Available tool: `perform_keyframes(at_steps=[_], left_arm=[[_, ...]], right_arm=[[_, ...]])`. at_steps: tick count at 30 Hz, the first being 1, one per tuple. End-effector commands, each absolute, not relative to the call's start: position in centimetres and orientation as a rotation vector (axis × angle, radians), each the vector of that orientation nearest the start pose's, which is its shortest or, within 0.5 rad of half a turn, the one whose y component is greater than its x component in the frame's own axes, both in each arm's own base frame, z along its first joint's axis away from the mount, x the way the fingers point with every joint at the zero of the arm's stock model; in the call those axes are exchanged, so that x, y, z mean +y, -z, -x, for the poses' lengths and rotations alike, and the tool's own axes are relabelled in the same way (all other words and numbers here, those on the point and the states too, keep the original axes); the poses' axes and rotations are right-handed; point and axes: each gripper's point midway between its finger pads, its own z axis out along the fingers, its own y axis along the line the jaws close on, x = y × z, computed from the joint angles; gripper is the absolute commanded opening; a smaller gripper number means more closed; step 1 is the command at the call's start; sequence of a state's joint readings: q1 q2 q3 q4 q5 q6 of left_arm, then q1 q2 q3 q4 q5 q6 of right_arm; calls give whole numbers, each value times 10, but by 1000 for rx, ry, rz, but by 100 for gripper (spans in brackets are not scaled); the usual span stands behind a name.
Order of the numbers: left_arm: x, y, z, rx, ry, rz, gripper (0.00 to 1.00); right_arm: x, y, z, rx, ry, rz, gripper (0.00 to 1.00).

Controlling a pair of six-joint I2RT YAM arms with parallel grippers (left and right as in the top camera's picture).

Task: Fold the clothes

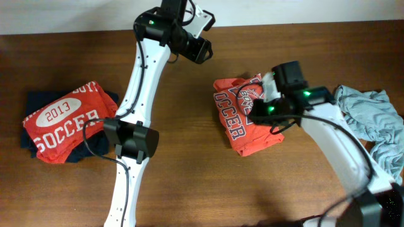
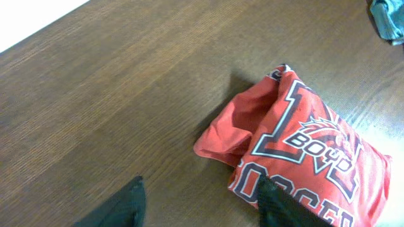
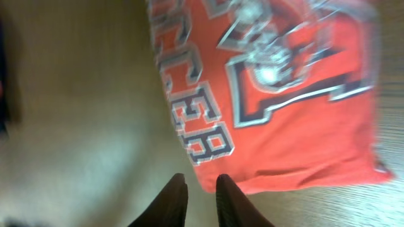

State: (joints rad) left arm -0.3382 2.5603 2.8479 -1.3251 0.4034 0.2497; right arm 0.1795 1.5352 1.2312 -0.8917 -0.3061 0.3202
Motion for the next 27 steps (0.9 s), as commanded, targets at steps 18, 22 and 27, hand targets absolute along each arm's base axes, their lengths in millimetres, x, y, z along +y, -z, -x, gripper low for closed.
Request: perform_keyframes(at_steps=[18, 22, 27], left_arm=[[-223, -204, -479, 2552, 408, -921, 15], [-222, -215, -477, 2527, 404, -918, 15], [-210, -218, -481, 2530, 304, -895, 15]], right_arm=[[51, -29, -448, 2668, -498, -499, 6], [90, -17, -463, 2631, -684, -380, 6], [154, -32, -466, 2523, -894, 48, 6]])
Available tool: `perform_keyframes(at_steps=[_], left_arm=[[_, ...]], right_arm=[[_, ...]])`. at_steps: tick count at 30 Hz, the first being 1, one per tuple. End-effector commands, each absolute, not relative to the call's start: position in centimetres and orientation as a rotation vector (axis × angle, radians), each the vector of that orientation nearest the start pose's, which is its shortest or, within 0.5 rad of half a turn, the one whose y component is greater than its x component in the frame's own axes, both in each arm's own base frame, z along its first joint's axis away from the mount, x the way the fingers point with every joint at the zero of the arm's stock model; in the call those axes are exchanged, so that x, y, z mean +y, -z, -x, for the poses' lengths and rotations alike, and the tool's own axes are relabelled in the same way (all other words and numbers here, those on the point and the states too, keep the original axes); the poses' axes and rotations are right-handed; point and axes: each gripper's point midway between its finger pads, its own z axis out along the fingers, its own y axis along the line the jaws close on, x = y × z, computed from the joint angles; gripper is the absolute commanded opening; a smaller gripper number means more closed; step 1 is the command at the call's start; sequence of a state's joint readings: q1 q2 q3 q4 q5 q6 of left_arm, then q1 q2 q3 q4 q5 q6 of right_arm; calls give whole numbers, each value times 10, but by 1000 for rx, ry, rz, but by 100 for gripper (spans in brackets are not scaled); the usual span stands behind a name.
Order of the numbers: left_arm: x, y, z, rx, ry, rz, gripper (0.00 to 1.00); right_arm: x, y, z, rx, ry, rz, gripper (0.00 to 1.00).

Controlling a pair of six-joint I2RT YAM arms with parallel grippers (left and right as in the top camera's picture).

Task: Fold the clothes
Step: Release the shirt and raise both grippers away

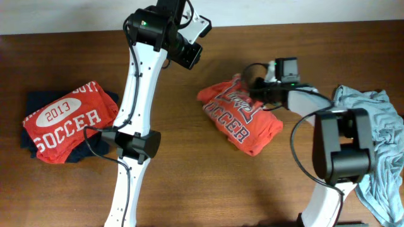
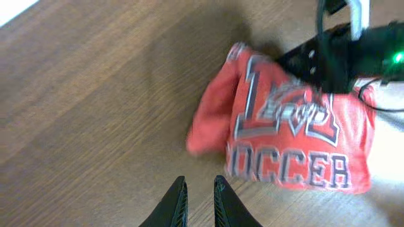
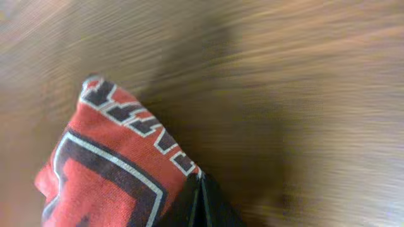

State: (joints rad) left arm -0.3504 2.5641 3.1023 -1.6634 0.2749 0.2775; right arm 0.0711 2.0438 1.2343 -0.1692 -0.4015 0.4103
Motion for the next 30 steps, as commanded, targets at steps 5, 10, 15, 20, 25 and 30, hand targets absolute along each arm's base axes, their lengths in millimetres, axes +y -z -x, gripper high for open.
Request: perform_keyframes(at_steps=[5, 10, 15, 20, 25, 30], left_arm=[[-199, -217, -486, 2544, 272, -869, 16], [-182, -216, -490, 2568, 263, -820, 38], [-140, -228, -501, 2600, 178, -627, 50], [-103, -291, -490, 2495, 143, -506, 55], [-70, -359, -457, 2406, 58, -321, 57], [-59, -371, -405, 2481, 37, -303, 57]], right_arm=[[188, -53, -445, 2450, -1055, 397, 6], [170, -86, -448, 2467, -1062, 366, 4], [128, -155, -452, 2440, -990, 263, 16], [84, -206, -428, 2494, -808, 133, 16], [68, -232, -385, 2565, -638, 87, 16], [64, -243, -357, 2601, -604, 67, 20]])
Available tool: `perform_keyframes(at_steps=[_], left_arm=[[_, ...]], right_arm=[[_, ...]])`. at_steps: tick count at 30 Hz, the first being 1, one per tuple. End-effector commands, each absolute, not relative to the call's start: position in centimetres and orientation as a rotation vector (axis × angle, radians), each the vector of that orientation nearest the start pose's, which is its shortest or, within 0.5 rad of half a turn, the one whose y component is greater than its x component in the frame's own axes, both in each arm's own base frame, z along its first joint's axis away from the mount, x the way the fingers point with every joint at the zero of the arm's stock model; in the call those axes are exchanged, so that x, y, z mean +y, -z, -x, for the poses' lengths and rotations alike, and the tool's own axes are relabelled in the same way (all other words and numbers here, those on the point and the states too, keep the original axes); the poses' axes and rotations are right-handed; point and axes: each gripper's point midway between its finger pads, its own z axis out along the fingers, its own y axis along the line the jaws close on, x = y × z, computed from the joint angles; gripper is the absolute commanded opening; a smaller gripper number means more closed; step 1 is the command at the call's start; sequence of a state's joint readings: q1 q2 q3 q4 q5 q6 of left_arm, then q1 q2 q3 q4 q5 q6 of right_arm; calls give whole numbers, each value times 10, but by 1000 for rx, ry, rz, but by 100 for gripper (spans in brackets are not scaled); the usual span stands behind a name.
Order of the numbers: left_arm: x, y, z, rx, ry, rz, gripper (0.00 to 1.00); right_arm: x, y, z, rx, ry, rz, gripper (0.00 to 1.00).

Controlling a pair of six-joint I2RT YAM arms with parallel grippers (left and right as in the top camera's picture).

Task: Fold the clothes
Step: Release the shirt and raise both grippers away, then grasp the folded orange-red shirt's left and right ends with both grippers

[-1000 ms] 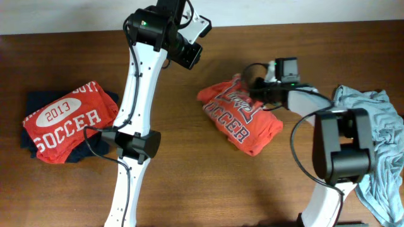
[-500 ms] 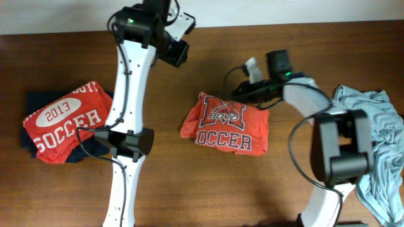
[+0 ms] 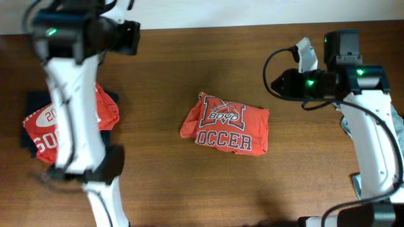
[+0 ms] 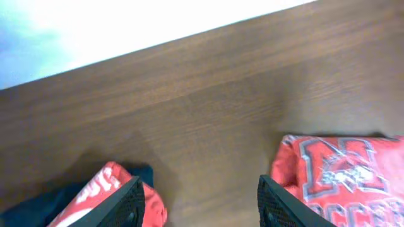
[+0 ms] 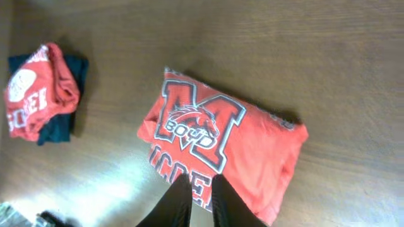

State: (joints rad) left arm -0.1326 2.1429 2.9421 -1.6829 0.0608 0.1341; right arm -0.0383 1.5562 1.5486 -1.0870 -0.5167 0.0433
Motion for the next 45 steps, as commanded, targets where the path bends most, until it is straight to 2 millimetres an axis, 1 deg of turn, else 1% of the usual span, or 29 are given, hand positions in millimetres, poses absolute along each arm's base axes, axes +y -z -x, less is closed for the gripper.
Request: perform_keyframes(at_steps=[1, 3, 4, 5, 6, 8, 9, 10, 12, 13, 14, 16, 18, 21, 23, 27, 28, 30, 31, 34, 37, 39, 42, 44, 45], left_arm=[[-56, -365, -396, 2517, 32, -300, 57], [-54, -340, -377, 2626, 30, -307, 58], [-54, -323, -370, 2688, 41, -315, 58], [-57, -304, -366, 2748, 73, -327, 58], [-62, -286, -364, 2794, 116, -340, 58], [-84, -244, -364, 2856, 296, -421, 58], [-98, -224, -366, 2858, 408, -470, 59], [-111, -203, -368, 2846, 522, -503, 61], [-126, -168, -370, 2829, 666, -509, 66], [-131, -150, -371, 2824, 723, -503, 68], [-134, -135, -370, 2827, 776, -482, 72], [-140, -112, -367, 2827, 888, -461, 74], [-140, -90, -365, 2845, 951, -432, 74], [-145, -73, -367, 2848, 1045, -404, 74], [-148, -60, -371, 2848, 1080, -397, 74], [-155, -43, -376, 2832, 1146, -395, 74], [-156, -35, -377, 2836, 1165, -389, 75], [-156, -25, -377, 2848, 1175, -382, 75], [-157, -24, -378, 2845, 1182, -381, 75], [-159, -18, -380, 2834, 1203, -381, 76], [-166, -16, -378, 2818, 1262, -383, 77], [-173, -16, -375, 2819, 1305, -378, 77], [-183, -12, -370, 2841, 1317, -389, 77], [-191, -12, -366, 2840, 1323, -422, 77], [-200, -12, -364, 2838, 1331, -441, 77]], right_arm=[[64, -243, -352, 2613, -608, 63, 22], [65, -240, -344, 2649, -618, 49, 27], [65, -237, -340, 2674, -623, 39, 30], [65, -234, -337, 2692, -627, 33, 36], [65, -232, -334, 2708, -631, 28, 38], [65, -226, -330, 2741, -638, 16, 55], [65, -223, -329, 2758, -642, 11, 57], [64, -218, -327, 2777, -640, 3, 58], [60, -207, -325, 2824, -605, -38, 52], [56, -199, -324, 2856, -566, -67, 48], [55, -190, -322, 2883, -536, -73, 41], [54, -173, -317, 2934, -490, -66, 25], [58, -152, -313, 2986, -462, -43, 15], [69, -123, -313, 3020, -466, -39, 8], [76, -101, -314, 3035, -463, -35, 7], [86, -64, -317, 3063, -468, -67, 5], [90, -50, -317, 3088, -469, -68, 5], [91, -37, -315, 3125, -464, -66, 4], [92, -31, -314, 3142, -462, -65, 4], [92, -19, -311, 3181, -458, -71, 4], [91, -11, -308, 3211, -454, -78, 4], [91, -8, -307, 3219, -446, -80, 4], [85, -7, -307, 3223, -388, -79, 4], [82, -6, -306, 3228, -363, -79, 4], [81, -6, -306, 3230, -351, -78, 4]])
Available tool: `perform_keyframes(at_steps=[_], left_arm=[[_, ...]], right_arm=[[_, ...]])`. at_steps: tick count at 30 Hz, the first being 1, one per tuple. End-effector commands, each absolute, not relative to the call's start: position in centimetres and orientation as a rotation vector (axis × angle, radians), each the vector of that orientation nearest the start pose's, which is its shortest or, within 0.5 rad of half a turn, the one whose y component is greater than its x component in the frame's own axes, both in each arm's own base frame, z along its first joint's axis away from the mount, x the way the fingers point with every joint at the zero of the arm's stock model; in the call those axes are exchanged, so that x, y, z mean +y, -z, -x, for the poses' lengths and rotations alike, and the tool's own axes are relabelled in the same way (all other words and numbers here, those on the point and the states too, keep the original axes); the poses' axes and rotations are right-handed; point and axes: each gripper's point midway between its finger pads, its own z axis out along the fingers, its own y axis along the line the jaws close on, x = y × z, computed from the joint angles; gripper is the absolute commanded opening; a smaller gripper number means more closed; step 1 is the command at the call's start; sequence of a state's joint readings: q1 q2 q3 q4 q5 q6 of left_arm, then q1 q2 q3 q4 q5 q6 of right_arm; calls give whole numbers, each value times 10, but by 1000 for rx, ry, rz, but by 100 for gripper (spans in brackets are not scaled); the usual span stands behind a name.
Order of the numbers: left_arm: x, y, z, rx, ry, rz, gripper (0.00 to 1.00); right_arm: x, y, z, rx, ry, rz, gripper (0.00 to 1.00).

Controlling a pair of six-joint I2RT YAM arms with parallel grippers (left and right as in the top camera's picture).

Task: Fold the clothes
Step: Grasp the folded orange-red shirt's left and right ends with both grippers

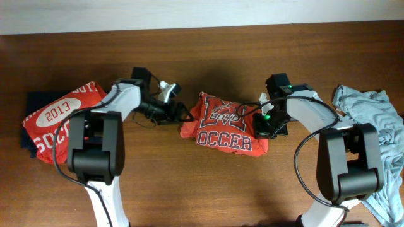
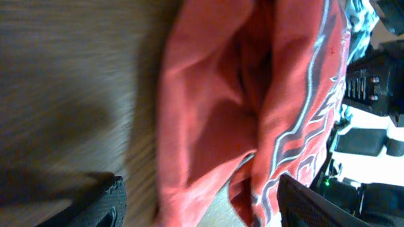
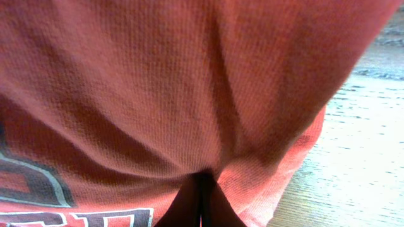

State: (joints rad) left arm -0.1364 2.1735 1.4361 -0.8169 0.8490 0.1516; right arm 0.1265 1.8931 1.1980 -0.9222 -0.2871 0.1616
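A folded red soccer shirt [image 1: 224, 126] lies at the table's middle, print side up. My left gripper [image 1: 180, 116] is low at its left edge. In the left wrist view that gripper [image 2: 202, 208] is open, and the shirt's folded edge [image 2: 208, 107] lies between its wide-apart fingers [image 2: 108, 203]. My right gripper [image 1: 262, 129] is at the shirt's right edge. In the right wrist view it [image 3: 202, 202] is shut, its tips pressed into bunched red fabric [image 3: 189, 82].
A folded red "2013 soccer" shirt [image 1: 60, 120] lies on a navy garment [image 1: 28, 101] at the far left. A crumpled grey-blue garment [image 1: 372, 126] lies at the right edge. Bare wooden table [image 1: 189, 189] runs along the front.
Both arms were raised and away from the red shirt; now both are down at it, the left open at its left edge and the right shut on its right edge.
The red shirt lay right of centre with my right gripper at it and the left open above. Then it lay turned, a little leftward, the right gripper at its far edge. Then it rested at the middle with both arms away. Now both grippers flank it.
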Motion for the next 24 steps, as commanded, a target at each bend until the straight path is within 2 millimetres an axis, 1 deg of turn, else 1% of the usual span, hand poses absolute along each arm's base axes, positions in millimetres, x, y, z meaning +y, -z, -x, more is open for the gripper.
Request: perform_keyframes(at_steps=[1, 4, 11, 14, 16, 17, 18, 20, 24], left_arm=[[-204, -12, -363, 2838, 1332, -447, 77], [-217, -12, -363, 2830, 1330, -473, 77], [-234, -12, -361, 2824, 1329, -495, 77], [-242, -12, -358, 2818, 1329, -526, 75], [-248, -13, -358, 2800, 1333, -551, 68], [-251, -14, -359, 2788, 1334, -563, 61], [-254, -15, -360, 2773, 1345, -573, 57], [-260, -18, -360, 2748, 1368, -592, 54], [-268, -19, -359, 2721, 1376, -626, 41]], right_arm=[[80, -6, -306, 3230, -346, -78, 4], [80, -6, -306, 3230, -343, -78, 4], [80, -6, -306, 3229, -339, -77, 4], [80, -6, -306, 3229, -339, -77, 4], [79, -6, -306, 3229, -339, -77, 4], [79, -6, -306, 3229, -339, -77, 4], [79, -6, -306, 3229, -339, -77, 4], [79, -5, -306, 3229, -332, -77, 4], [73, -4, -307, 3229, -275, -75, 4]])
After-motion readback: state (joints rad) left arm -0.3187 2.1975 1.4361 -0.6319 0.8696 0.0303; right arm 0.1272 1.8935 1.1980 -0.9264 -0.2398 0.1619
